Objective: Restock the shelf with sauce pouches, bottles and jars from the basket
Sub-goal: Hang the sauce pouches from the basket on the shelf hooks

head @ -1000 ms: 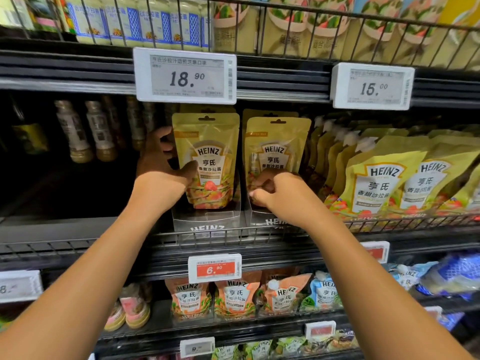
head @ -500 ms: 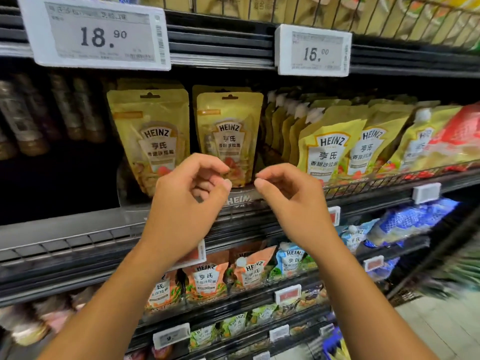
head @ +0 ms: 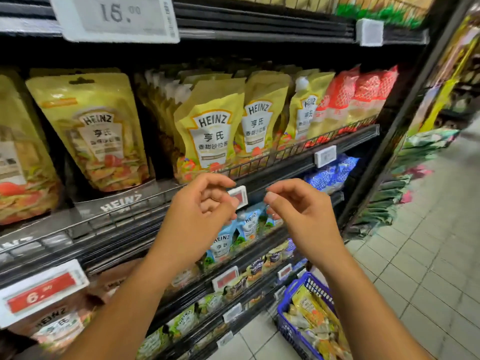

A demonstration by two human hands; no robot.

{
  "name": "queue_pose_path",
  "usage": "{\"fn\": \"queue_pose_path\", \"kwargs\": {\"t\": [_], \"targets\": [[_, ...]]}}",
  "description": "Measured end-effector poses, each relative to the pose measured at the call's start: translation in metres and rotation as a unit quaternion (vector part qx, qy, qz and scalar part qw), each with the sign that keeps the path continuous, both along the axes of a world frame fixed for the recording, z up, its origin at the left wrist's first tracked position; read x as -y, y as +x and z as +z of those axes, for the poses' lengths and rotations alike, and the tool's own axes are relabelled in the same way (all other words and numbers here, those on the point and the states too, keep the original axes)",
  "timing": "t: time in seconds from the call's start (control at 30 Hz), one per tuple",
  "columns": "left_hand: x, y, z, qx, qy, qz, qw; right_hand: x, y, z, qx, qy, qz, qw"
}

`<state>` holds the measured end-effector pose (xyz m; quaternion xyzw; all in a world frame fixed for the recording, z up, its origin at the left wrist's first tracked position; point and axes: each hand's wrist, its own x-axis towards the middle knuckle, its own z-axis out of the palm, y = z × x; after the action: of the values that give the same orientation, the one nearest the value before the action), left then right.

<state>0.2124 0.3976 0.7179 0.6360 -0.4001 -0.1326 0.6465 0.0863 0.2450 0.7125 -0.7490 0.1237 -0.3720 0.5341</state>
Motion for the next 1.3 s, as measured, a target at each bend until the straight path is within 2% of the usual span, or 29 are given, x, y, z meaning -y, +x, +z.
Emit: {"fn": "queue_pose_path", "kwargs": {"t": [0.37, 0.7, 0.87, 1.1, 1.3], "targets": [[0.158, -0.080, -0.033, -0.064, 0.043, -0.135, 0.988, 0.111, -0.126, -0.029, -0.012, 0.057, -0.146, 0.987], [0.274, -0.167, -0.067, -0.087, 0.095, -0.225, 0.966, 0.182, -0.238, -0.063, -0.063, 0.115, -0.286, 0.949], [0.315, -0.185, -0.097, -0.093, 0.162, -0.264, 0.946, 0.208, -0.273, -0.093, -0.105, 0.139, -0.324, 0.930], [0.388, -0.175, -0.164, -0.089, 0.245, -0.300, 0.918, 0.250, -0.286, -0.153, -0.140, 0.210, -0.385, 0.888], [0.456, -0.154, -0.237, -0.090, 0.330, -0.332, 0.879, 0.284, -0.286, -0.225, -0.167, 0.303, -0.434, 0.832]]}}
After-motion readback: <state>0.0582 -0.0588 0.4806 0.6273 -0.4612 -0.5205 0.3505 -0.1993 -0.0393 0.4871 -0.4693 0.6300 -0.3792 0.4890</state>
